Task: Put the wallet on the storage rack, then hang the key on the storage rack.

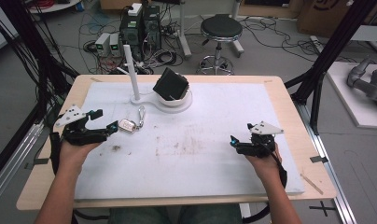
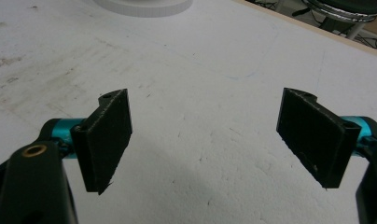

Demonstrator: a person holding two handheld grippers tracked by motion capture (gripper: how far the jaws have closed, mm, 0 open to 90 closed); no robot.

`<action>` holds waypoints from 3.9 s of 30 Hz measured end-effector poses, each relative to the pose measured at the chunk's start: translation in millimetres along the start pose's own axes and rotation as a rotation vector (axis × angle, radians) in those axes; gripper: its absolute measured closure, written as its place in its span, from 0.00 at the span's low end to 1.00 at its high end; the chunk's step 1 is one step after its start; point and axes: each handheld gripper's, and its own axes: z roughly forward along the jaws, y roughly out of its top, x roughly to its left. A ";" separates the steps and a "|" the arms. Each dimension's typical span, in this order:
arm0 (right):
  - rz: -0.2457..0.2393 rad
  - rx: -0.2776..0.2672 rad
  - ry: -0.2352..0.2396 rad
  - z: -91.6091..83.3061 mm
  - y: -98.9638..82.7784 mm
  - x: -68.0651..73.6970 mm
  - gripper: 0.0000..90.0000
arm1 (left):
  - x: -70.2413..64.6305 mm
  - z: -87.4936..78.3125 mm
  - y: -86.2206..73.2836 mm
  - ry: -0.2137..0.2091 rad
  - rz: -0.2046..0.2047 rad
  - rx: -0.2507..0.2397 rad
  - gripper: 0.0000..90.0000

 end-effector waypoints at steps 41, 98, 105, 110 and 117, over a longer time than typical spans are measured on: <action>-0.010 -0.022 0.002 -4.5 0.9 -1.9 0.20 | -18.7 86.4 -6.6 0.059 -0.044 0.135 0.21; -0.021 -0.013 0.000 -4.8 2.4 2.6 0.20 | -28.8 53.9 67.7 0.210 0.084 -0.074 0.90; -0.021 -0.013 -0.002 -5.0 2.1 2.2 0.20 | -18.1 50.9 76.5 0.261 0.068 -0.093 0.90; -0.019 -0.012 -0.001 -4.7 1.5 2.0 0.20 | -7.7 53.0 83.1 0.288 0.052 -0.094 0.90; -0.013 -0.006 -0.003 -5.1 0.2 1.3 0.20 | 5.4 64.4 82.5 0.302 0.020 -0.076 0.90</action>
